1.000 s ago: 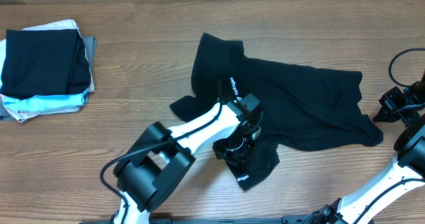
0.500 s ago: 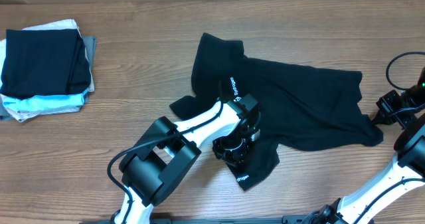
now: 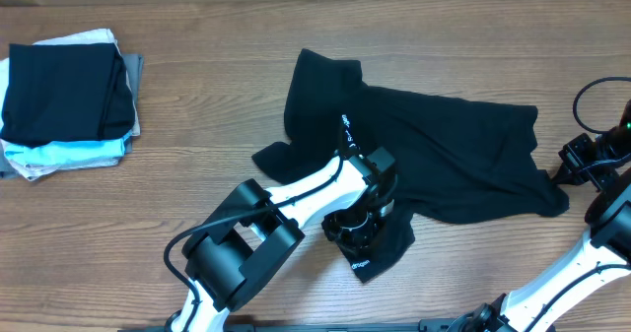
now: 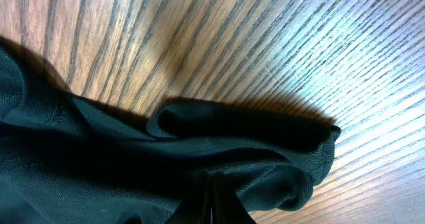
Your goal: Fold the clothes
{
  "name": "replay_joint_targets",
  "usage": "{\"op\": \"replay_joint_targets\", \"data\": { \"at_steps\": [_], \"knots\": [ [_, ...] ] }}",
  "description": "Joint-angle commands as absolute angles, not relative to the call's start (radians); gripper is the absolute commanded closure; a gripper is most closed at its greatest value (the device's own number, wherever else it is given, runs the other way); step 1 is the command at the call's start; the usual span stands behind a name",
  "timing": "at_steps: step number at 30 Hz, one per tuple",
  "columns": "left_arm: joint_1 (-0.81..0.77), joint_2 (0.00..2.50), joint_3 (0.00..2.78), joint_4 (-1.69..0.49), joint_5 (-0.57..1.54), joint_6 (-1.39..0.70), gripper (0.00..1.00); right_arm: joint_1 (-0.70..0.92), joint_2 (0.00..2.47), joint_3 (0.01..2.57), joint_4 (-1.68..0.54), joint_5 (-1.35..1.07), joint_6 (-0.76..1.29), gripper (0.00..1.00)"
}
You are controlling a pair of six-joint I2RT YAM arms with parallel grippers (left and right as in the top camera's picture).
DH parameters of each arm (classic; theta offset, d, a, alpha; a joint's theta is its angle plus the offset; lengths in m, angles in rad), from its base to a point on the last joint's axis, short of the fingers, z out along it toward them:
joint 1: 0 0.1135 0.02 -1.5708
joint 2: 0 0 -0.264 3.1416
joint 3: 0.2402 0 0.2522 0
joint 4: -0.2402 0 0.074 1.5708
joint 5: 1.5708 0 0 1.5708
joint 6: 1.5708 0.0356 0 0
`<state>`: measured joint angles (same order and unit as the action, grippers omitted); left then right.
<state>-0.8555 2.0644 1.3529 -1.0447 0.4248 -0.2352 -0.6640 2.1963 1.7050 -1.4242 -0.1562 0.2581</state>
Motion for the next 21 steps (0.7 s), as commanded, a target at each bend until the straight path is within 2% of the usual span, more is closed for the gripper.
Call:
{"op": "replay_joint_targets", "data": {
  "at_steps": [1,7,15,21],
  "knots": [
    [-0.846,2.072,1.365,-1.093,0.338,-0.288,0.96,-0.662,2.168,1.700,-1.422,-0.150,0.262,0.95],
    [-0.842,2.073,1.291,-1.091,0.252,-0.331,0.96,-0.662,2.168,1.703,-1.423,-0.151,0.262,0.92],
    [-0.783,2.073,1.156,-1.089,0.172,-0.352,0.96,-0.662,2.168,1.730,-1.449,-0.151,0.262,0.76],
    [-0.693,2.072,1.074,-1.096,0.176,-0.352,0.96,-0.662,2.168,1.730,-1.448,-0.151,0.262,0.73]
  ]
}}
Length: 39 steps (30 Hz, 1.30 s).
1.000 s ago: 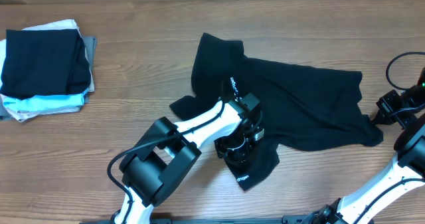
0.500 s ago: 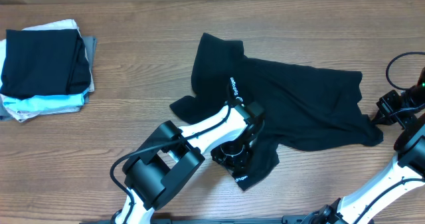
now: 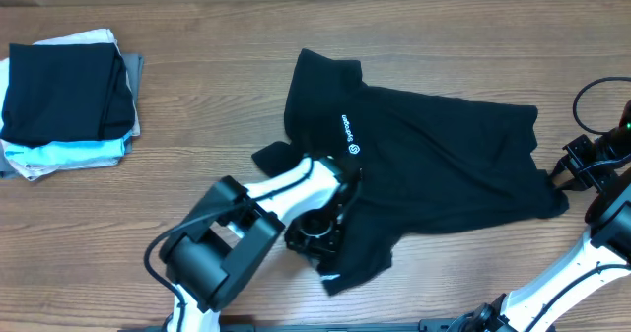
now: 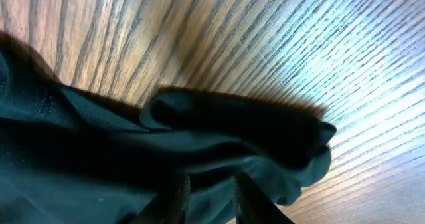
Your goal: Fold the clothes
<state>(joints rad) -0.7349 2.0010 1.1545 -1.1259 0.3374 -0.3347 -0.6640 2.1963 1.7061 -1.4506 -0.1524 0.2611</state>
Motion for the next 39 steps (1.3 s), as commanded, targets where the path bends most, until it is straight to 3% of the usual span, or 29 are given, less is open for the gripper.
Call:
{"op": "replay_joint_targets", "data": {
  "at_steps": [1,9,13,22,26,31,34,39],
  "knots": [
    [-0.683,2.070,1.071,-1.103,0.176,-0.352,0.96,-0.662,2.168,1.730,-1.448,-0.150,0.262,0.72],
    [-0.660,1.997,1.068,-1.140,0.090,-0.345,0.96,-0.662,2.168,1.730,-1.447,-0.155,0.258,0.70],
    [-0.660,1.846,1.101,-1.159,0.166,-0.345,0.96,-0.662,2.167,1.784,-1.469,-0.312,0.149,0.70],
    [-0.626,1.524,1.457,-1.205,0.121,-0.431,0.96,-0.645,2.167,2.052,-1.571,-0.353,0.122,0.67],
    [-0.565,1.546,1.641,-1.156,0.101,-0.418,0.95,-0.586,2.167,2.081,-1.580,-0.361,0.114,0.65],
    [-0.477,1.666,1.779,-1.113,0.102,-0.376,0.87,-0.478,2.167,2.081,-1.541,-0.353,0.070,0.58],
    [-0.424,1.793,1.871,-1.115,0.140,-0.329,0.82,-0.432,2.167,2.081,-1.483,-0.353,0.070,0.47],
    [-0.372,2.019,2.019,-1.100,0.148,-0.223,0.69,-0.379,2.167,2.081,-1.405,-0.338,0.070,0.43]
  ]
}}
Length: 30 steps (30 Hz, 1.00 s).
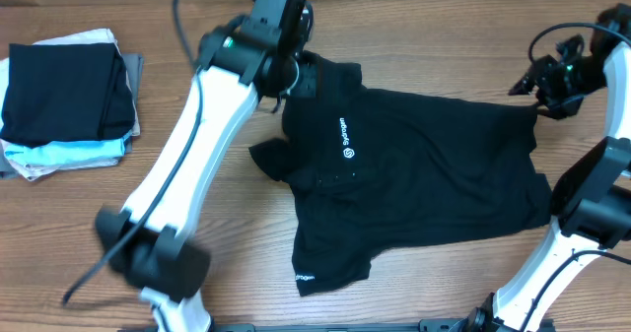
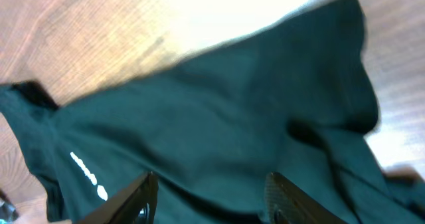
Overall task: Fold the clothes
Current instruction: 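Move the left gripper to the collar's top-left corner and grasp it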
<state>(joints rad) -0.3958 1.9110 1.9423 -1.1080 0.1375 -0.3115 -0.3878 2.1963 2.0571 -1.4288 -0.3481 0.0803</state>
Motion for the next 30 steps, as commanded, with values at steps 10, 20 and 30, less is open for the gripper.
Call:
{"op": "replay_joint_targets", "data": {
  "at_steps": [10,20,30],
  "knots": [
    [-0.301,2.357,2.165,-0.854,0.111,-0.136,0.55,-0.349,2.167,2.081,-1.287,-0.236,0.070,0.41],
    [-0.290,2.510,2.166,-0.596,0.093,-0.091,0.59,-0.349,2.167,2.081,-1.294,-0.168,0.070,0.41],
    [-0.290,2.589,2.165,-0.533,0.095,-0.089,0.64,-0.349,2.168,2.081,-1.290,-0.114,0.070,0.40]
  ]
}}
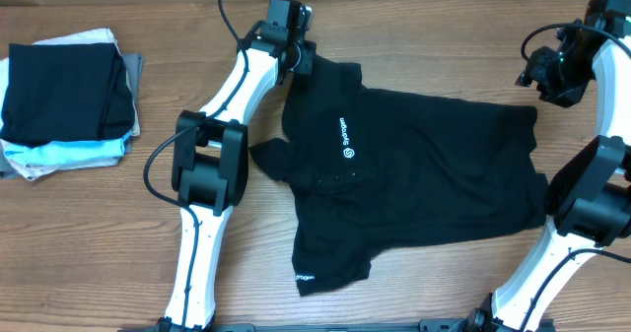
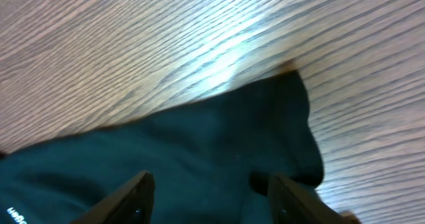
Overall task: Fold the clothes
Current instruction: 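Move the left gripper to the collar's top-left corner and grasp it, then grasp the shirt's top-right corner with the right gripper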
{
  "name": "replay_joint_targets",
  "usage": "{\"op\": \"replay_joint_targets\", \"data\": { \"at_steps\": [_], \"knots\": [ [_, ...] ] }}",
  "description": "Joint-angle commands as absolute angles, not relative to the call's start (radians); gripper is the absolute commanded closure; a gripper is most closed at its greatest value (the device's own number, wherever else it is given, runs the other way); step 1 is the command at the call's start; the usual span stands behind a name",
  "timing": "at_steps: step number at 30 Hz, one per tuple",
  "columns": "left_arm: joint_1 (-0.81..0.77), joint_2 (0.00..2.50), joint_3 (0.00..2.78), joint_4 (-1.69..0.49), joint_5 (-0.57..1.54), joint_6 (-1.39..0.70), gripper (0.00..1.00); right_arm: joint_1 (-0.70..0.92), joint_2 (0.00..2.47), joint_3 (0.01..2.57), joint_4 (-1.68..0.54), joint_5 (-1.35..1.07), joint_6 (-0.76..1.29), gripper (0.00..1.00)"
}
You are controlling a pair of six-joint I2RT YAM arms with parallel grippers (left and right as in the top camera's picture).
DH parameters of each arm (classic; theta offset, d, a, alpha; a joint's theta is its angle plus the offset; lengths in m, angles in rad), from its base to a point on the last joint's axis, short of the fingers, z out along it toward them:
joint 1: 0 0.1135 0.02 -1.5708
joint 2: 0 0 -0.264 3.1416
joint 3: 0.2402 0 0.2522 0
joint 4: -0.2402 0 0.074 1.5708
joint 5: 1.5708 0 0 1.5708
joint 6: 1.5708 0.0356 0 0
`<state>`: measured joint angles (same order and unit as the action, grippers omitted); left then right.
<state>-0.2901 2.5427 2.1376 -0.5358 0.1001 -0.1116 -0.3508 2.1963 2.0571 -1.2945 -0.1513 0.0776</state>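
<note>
A black polo shirt (image 1: 424, 174) lies spread on the wooden table (image 1: 197, 174), its collar at the far left and its white logo facing up. My left gripper (image 1: 294, 54) is at the collar end of the shirt; its jaws cannot be made out from overhead. My right gripper (image 1: 542, 76) hovers over the shirt's far right corner (image 2: 289, 98). In the right wrist view that gripper (image 2: 211, 201) stands open, with its fingers (image 2: 136, 197) spread wide above the dark cloth and nothing between them.
A stack of folded clothes (image 1: 64, 100), black on top of light blue and grey, sits at the table's left edge. Cables trail from both arms above the far edge. The left arm's base link (image 1: 207, 169) stands left of the shirt's sleeve.
My right gripper has dropped closer to the shirt's far right corner, still open. The left arm's pose has changed, with its gripper still at the collar. The shirt lies as before.
First my left gripper was down on the shirt's near hem and my right was shut on its near right corner. Then the right stood open and the hem lay further left. Later both grippers were at the shirt's far side, and they remain there over a flatter shirt.
</note>
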Motion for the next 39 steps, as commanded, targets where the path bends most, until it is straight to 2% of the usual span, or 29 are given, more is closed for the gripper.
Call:
{"op": "replay_joint_targets", "data": {
  "at_steps": [1,8,11,16,22,30,33,39],
  "knots": [
    [-0.290,2.603,2.166,-0.530,0.095,-0.089,0.64,-0.349,2.168,2.081,-1.288,-0.104,0.070,0.40],
    [-0.294,2.629,2.166,-0.530,0.123,-0.089,0.64,-0.350,2.169,2.053,-1.227,-0.037,0.070,0.30],
    [-0.295,2.629,2.166,-0.544,0.124,-0.089,0.64,-0.351,2.170,1.994,-1.155,-0.037,0.070,0.29],
    [-0.295,2.629,2.166,-0.574,0.124,-0.089,0.61,-0.366,2.170,1.872,-1.035,-0.035,0.082,0.31],
    [-0.290,2.629,2.166,-0.595,0.123,-0.089,0.61,-0.410,2.170,1.789,-0.991,-0.021,0.128,0.37],
    [-0.288,2.629,2.166,-0.616,0.123,-0.089,0.61,-0.448,2.170,1.653,-0.842,-0.110,0.126,0.38],
    [-0.288,2.629,2.166,-0.621,0.123,-0.089,0.61,-0.448,2.170,1.622,-0.788,-0.161,0.125,0.42],
    [-0.288,2.629,2.166,-0.628,0.123,-0.089,0.60,-0.443,2.170,1.600,-0.717,-0.241,0.127,0.44]
  ]
}}
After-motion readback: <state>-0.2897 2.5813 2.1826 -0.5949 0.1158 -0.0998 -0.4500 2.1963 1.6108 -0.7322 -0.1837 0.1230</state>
